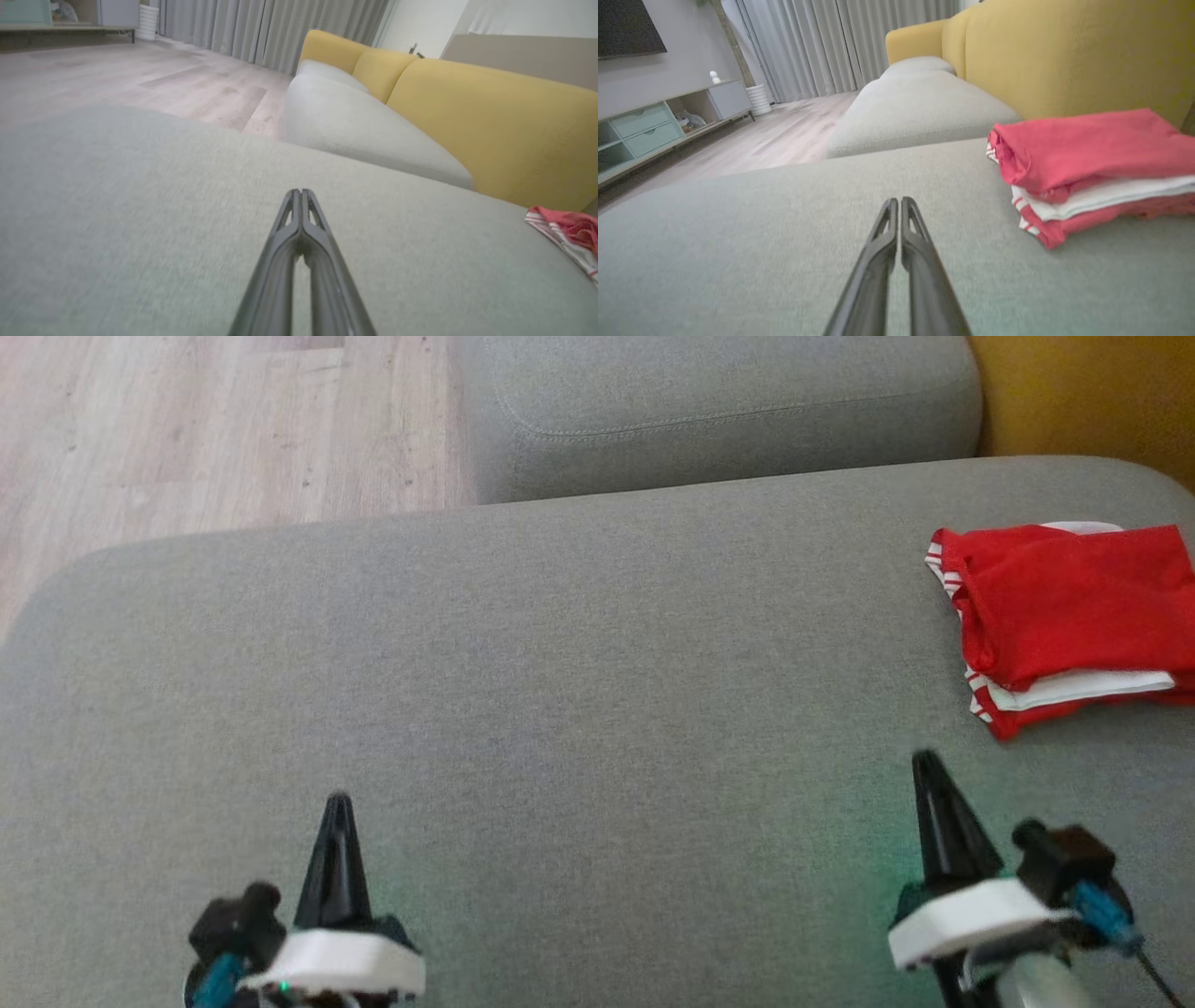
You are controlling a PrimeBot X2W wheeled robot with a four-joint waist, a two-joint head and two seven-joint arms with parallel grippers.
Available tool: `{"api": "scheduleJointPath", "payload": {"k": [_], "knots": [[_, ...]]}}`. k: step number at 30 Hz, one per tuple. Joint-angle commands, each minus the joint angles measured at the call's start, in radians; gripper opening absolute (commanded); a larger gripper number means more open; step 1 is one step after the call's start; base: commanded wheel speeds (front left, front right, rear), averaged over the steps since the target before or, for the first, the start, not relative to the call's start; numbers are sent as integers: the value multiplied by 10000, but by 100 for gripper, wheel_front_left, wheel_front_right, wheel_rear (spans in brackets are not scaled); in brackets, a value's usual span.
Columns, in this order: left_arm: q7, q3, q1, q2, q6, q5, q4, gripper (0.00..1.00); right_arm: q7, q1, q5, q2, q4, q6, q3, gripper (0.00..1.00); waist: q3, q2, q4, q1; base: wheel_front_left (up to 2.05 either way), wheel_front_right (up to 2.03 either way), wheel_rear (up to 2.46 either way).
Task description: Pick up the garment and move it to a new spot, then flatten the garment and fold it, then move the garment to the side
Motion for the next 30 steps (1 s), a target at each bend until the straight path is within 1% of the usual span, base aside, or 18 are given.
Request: {"api": "scheduleJointPath", "payload": {"k": [1,30], "knots": [[52,66,-240,3,-20,-154,-230,0,20,-242,227,-2,-272,0,-22,0,-1,-1,2,0,0,0,0],[900,683,-340,19,-302,-2946,-462,0,845,-360,3629,-34,-477,-2,-388,0,-16,-1,23,0,0,0,0]]}}
